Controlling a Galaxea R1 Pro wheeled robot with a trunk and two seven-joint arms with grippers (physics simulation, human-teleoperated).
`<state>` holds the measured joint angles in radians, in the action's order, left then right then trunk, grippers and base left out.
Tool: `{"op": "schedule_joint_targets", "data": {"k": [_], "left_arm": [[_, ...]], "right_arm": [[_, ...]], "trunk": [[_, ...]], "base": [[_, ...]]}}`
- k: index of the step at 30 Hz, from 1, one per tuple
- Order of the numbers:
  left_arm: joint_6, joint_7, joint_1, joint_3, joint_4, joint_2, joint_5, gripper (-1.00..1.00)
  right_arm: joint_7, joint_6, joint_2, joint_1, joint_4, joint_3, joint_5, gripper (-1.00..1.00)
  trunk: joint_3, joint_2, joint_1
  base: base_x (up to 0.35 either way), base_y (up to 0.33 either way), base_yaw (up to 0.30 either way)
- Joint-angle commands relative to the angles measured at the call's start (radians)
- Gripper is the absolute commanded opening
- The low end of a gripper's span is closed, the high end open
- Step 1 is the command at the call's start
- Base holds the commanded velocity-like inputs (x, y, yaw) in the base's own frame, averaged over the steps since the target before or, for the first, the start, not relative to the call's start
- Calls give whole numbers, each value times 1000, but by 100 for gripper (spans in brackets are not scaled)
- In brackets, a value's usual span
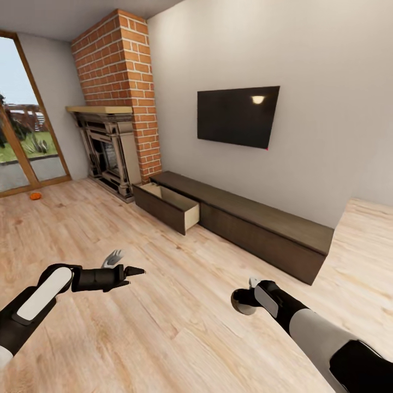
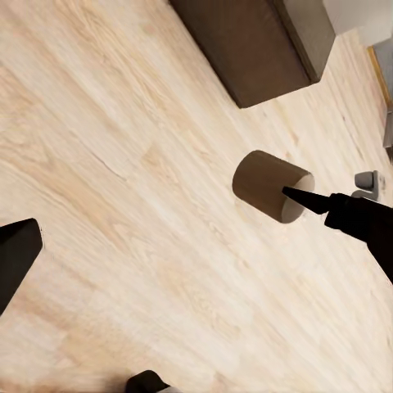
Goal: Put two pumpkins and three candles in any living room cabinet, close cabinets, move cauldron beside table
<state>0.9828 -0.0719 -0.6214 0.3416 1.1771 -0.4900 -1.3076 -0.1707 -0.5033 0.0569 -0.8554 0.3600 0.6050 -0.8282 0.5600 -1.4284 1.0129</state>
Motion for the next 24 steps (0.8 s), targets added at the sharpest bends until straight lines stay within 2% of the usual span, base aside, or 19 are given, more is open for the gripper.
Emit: {"op": "schedule_joint_targets", "data": {"k": [1, 24], "left_arm": [[1, -7, -1, 1, -1, -1, 6, 100], [1, -8, -1, 0, -2, 0, 7, 100]], "right_arm": [[-9, -3, 1, -1, 4, 7, -12, -100], [-10, -3, 1, -1, 4, 9, -11, -100]], "trunk": [[1, -1, 1], [1, -1, 1]], "base": [[335, 0, 290], [335, 8, 290]]}}
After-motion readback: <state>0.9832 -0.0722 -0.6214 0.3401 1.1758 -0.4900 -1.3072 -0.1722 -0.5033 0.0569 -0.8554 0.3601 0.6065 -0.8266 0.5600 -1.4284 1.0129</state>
